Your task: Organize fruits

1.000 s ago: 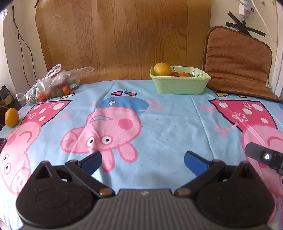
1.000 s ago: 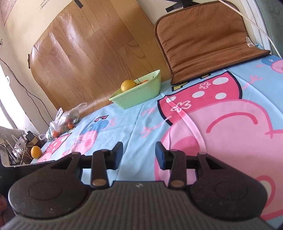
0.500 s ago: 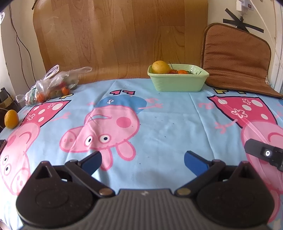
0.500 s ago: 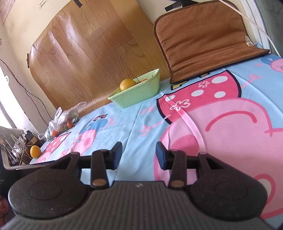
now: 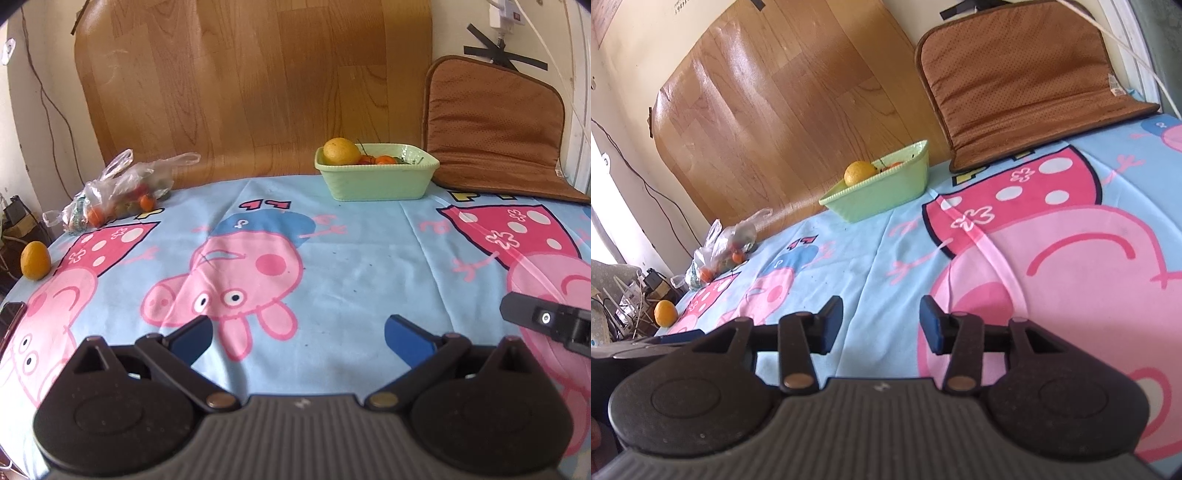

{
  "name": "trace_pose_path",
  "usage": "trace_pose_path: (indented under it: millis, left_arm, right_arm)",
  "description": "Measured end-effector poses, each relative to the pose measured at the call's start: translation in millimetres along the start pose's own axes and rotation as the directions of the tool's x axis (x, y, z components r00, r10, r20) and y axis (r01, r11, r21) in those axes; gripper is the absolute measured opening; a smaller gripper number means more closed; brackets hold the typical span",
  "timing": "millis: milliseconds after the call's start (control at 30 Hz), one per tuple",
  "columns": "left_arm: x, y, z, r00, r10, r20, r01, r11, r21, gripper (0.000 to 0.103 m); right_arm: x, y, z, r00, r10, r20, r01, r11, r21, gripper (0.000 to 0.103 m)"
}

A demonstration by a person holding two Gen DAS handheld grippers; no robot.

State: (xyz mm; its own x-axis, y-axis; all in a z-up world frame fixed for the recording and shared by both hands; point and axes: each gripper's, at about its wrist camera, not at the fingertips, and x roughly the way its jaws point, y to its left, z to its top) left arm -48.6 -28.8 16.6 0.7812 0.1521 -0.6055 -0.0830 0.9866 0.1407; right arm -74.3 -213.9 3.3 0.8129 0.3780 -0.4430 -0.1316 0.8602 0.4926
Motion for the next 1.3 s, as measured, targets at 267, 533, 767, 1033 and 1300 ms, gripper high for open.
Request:
trace_pose_path:
  millis: [267, 533, 767, 1033, 1300]
  left_arm:
    - [-7, 12, -3, 1.000, 0.013, 0.012, -0.013, 1.000, -0.009, 0.103]
    - [-16, 4, 1, 0.999, -0.004, 0.050, 0.003, 1.000, 0.015, 0.103]
    - [-13, -13, 3, 0.998, 0.000, 0.055, -0.003, 0.998, 0.056, 0.103]
    - [-13, -26, 5, 0.998, -0.039, 0.055, 0.036, 0.997, 0.070, 0.103]
    - [0, -30, 13, 0.997, -0.076, -0.013, 0.076, 0.996, 0.046, 0.103]
  right_arm:
    - [3, 20, -7, 0.999, 0.029, -0.020, -0.030, 0.998, -0.056, 0.049]
    - [-4, 16, -1, 1.000, 0.024, 0.012, -0.024, 0.998, -0.055, 0.049]
    - [-14, -2, 3, 0.999, 0.017, 0.039, -0.016, 0.999, -0.033, 0.049]
    - [-15, -23, 9, 1.000, 0.009, 0.013, -0.008, 1.000, -0.028, 0.049]
    - [-15, -27, 28, 1.000, 0.013, -0.023, -0.015, 0.996, -0.089, 0.049]
